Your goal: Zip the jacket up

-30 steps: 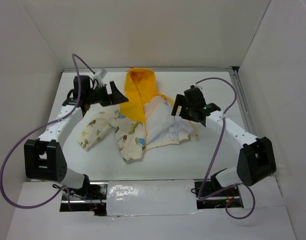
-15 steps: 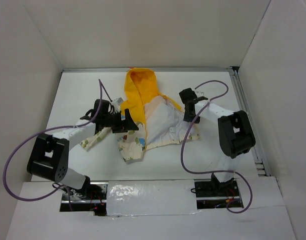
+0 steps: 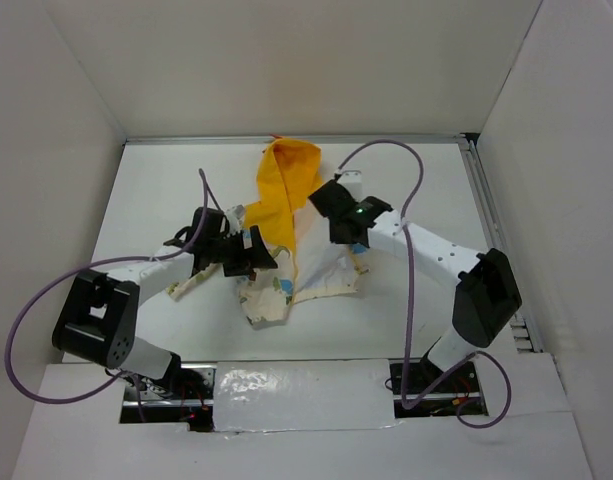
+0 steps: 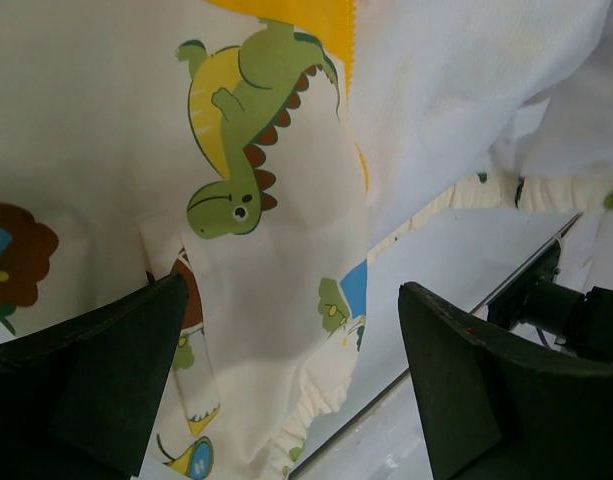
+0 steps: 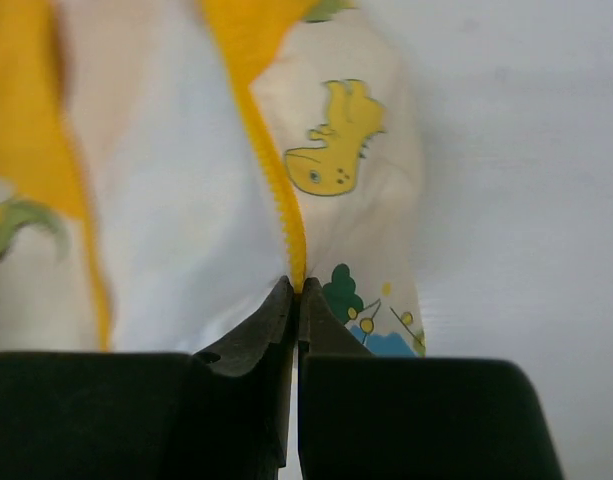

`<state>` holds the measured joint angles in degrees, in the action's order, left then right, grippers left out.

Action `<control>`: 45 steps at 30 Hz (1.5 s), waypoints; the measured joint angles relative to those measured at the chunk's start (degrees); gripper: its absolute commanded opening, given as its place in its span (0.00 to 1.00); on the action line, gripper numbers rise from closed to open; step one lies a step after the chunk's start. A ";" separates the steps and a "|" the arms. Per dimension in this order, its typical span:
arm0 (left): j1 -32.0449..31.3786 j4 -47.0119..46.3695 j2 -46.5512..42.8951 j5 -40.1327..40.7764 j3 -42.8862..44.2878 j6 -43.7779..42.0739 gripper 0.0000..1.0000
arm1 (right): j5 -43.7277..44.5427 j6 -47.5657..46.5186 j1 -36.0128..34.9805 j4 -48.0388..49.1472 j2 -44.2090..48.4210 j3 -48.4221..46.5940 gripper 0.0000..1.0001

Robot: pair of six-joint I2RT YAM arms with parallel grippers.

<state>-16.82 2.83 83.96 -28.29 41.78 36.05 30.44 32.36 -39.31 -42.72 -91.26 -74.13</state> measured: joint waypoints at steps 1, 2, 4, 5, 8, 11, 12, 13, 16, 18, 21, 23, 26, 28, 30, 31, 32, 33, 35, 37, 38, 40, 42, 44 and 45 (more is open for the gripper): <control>0.00 0.55 -0.66 0.46 -0.20 0.52 0.99 | -0.20 0.17 -2.69 -0.20 -0.61 -1.31 0.03; 0.00 1.25 -1.42 1.11 -0.28 1.25 0.99 | -0.44 0.37 -5.29 -0.35 -1.60 -2.56 0.04; 0.00 2.86 -3.72 2.64 -0.31 2.58 0.99 | -1.22 1.01 -9.90 -0.85 -4.98 -5.29 0.07; 0.00 3.74 -5.29 3.54 -0.39 3.48 0.99 | -2.25 1.09 -12.22 -0.74 -7.10 -6.54 0.10; 0.02 4.90 -11.17 5.68 -1.77 5.35 0.99 | -6.62 1.05 -17.18 0.46 -12.66 -8.07 0.15; 0.20 5.75 -16.46 7.13 -3.50 6.80 0.99 | -13.51 0.59 -20.74 3.21 -15.61 -7.43 0.56; 0.37 6.97 -17.81 8.61 -4.11 6.84 0.99 | -15.45 -0.02 -21.31 4.28 -15.39 -6.43 0.60; 1.01 8.13 -18.91 9.42 -4.92 7.15 0.99 | -18.60 -0.52 -21.27 6.12 -14.16 -4.50 0.68; 1.18 9.64 -20.70 10.10 -6.21 8.07 0.99 | -25.24 -1.62 -19.89 11.80 -9.35 1.31 0.79; 1.18 9.81 -21.75 10.08 -6.56 8.15 0.99 | -28.52 -1.92 -18.69 14.95 -3.65 6.14 0.80; 1.18 9.33 -22.32 9.79 -6.56 8.13 0.99 | -30.97 -2.05 -17.16 17.73 7.23 12.39 0.96; 1.20 9.05 -22.05 9.29 -6.56 8.02 0.99 | -31.15 -1.64 -16.17 19.32 14.75 15.39 0.97; 1.22 8.26 -21.14 7.93 -6.56 7.76 0.99 | -30.97 -0.68 -13.27 20.59 23.26 18.34 0.98; 1.22 7.30 -20.26 5.95 -6.56 7.04 0.99 | -31.10 0.52 -7.98 20.57 25.53 18.73 0.98; 0.96 5.84 -19.43 3.28 -6.56 5.66 0.99 | -30.01 1.57 -0.92 20.00 24.33 17.68 0.98; 0.55 5.16 -19.15 1.92 -6.56 4.72 0.99 | -29.44 1.90 1.44 19.76 22.95 16.81 0.98; -0.26 4.48 -18.80 0.96 -6.56 4.15 0.99 | -28.76 2.19 4.07 19.28 20.61 15.58 0.98; -1.33 3.80 -18.43 0.00 -6.56 3.17 0.99 | -28.46 2.29 6.29 18.40 17.42 13.27 0.97; -4.11 2.45 -16.92 -1.70 -6.54 1.79 0.99 | -27.85 2.58 9.16 17.27 9.66 7.06 0.96; -6.51 1.88 -14.62 -2.75 -6.54 1.16 0.99 | -27.63 2.73 11.13 16.09 1.14 -1.09 0.94; -7.50 1.75 -13.05 -3.63 -6.54 0.81 0.99 | -27.10 2.91 11.85 15.19 -3.52 -5.51 0.94; -9.18 1.38 -10.12 -4.87 -6.54 0.02 0.99 | -25.66 3.32 12.59 14.38 -13.29 -14.88 0.94; -10.73 0.92 -7.80 -5.27 -6.54 -0.15 0.99 | -25.27 3.76 13.07 12.00 -21.81 -23.50 0.91; -12.48 0.68 -6.12 -5.16 -6.43 -0.20 0.99 | -25.03 4.63 13.40 9.07 -29.99 -32.30 0.91; -13.40 0.63 -5.03 -5.11 -5.97 -0.26 0.99 | -24.92 5.20 13.73 7.61 -33.83 -36.57 0.90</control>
<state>-30.22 3.46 78.94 -33.41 35.81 35.79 5.52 37.56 -25.58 -35.11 -125.10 -110.69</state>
